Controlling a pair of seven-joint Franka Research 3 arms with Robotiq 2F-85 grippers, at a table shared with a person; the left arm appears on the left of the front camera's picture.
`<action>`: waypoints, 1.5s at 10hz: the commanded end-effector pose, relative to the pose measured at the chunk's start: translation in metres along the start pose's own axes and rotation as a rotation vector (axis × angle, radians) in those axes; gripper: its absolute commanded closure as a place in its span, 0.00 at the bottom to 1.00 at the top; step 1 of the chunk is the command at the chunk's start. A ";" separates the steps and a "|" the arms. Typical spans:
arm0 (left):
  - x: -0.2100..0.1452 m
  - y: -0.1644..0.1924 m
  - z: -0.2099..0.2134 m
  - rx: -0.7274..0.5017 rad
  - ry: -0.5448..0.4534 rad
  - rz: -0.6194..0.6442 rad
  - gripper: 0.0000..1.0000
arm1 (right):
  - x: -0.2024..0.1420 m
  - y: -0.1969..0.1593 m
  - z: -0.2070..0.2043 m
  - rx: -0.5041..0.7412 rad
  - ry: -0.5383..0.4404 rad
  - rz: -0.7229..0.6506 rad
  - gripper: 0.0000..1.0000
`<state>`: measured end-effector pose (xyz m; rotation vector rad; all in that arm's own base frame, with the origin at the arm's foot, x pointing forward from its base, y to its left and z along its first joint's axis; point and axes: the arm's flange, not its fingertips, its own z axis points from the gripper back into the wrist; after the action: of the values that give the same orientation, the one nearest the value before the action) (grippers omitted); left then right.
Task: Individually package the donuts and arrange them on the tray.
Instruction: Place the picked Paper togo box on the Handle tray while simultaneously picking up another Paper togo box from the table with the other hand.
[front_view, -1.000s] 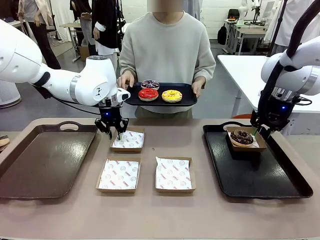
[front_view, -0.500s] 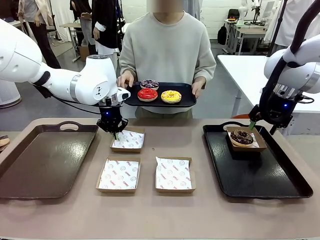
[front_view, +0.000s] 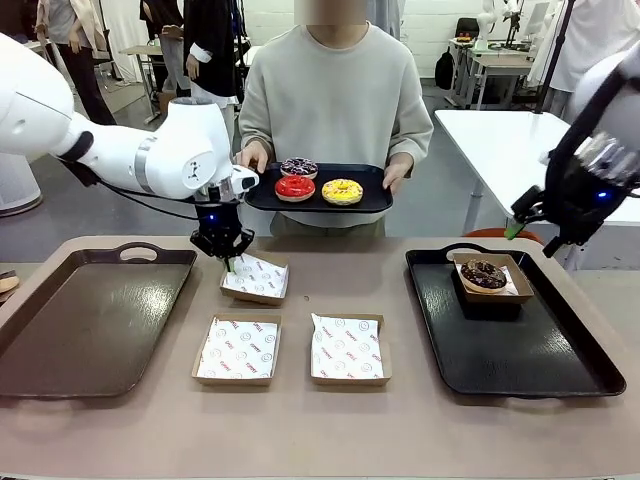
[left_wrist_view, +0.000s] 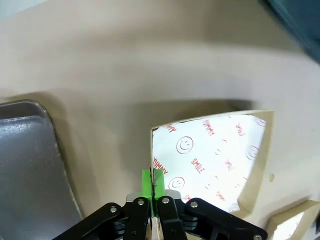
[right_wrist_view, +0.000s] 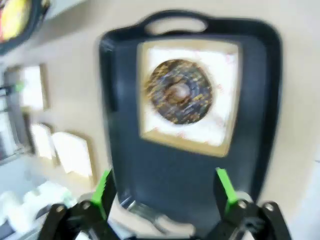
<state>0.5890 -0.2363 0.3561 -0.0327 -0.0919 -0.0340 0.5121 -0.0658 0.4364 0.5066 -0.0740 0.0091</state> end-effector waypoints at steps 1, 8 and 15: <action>-0.006 0.003 0.042 -0.024 -0.025 0.037 1.00 | -0.048 -0.035 0.054 0.261 -0.031 0.018 0.00; 0.001 -0.021 0.127 0.009 -0.085 0.042 1.00 | -0.093 -0.175 0.115 0.731 -0.148 -0.148 0.00; -0.002 -0.018 0.131 -0.020 -0.081 0.022 1.00 | -0.124 -0.221 0.086 0.775 -0.185 -0.242 0.00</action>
<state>0.5755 -0.2517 0.4876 -0.0554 -0.1734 -0.0117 0.3924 -0.3047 0.4022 1.2908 -0.1759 -0.2640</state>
